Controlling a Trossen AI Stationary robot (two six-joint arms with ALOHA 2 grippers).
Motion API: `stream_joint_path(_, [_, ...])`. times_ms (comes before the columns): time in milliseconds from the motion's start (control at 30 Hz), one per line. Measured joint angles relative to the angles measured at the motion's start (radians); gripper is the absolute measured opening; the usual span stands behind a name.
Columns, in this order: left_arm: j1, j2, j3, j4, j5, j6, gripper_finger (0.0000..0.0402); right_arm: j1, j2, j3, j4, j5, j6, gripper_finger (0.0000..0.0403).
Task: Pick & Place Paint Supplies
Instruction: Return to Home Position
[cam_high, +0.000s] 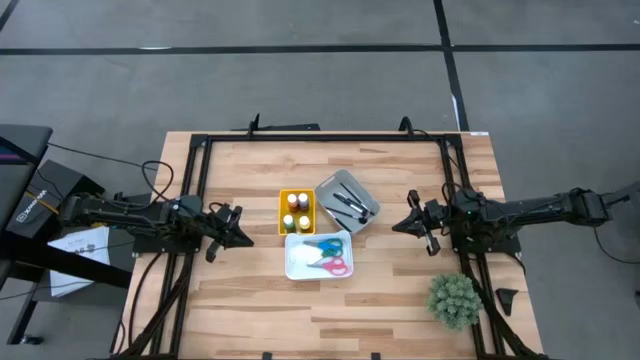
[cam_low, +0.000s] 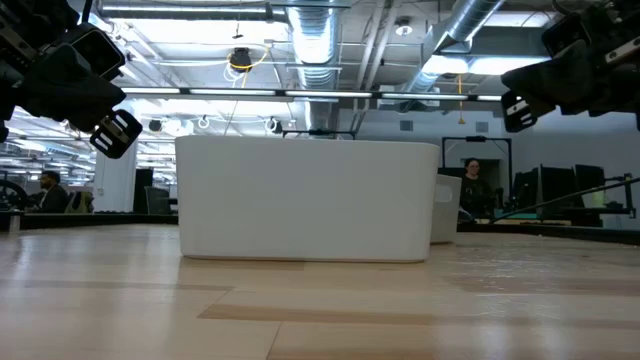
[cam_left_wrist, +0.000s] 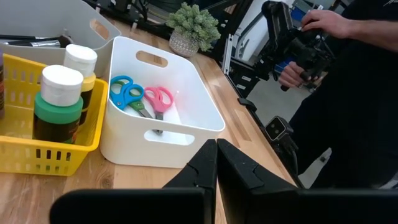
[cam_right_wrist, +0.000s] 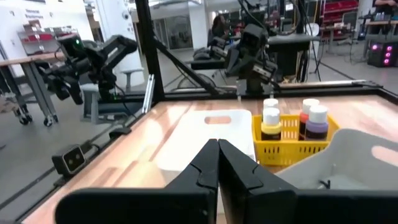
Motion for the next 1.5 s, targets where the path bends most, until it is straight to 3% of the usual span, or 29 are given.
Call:
stream_joint_path(433, [0.000,0.000,0.000,0.000,0.001,0.000,0.0003,0.000,-0.426,0.000,-0.447,0.001,-0.028,0.0000])
stream_joint_path(600, [0.000,0.000,0.000,0.000,0.003,0.000,0.0003,0.008,-0.520,0.000,-0.463,0.006,-0.013,0.0000])
stream_joint_path(1500, [0.000,0.000,0.000,0.000,0.000,0.000,0.0003,0.008,-0.525,-0.001,-0.463,0.002,0.156,0.0000])
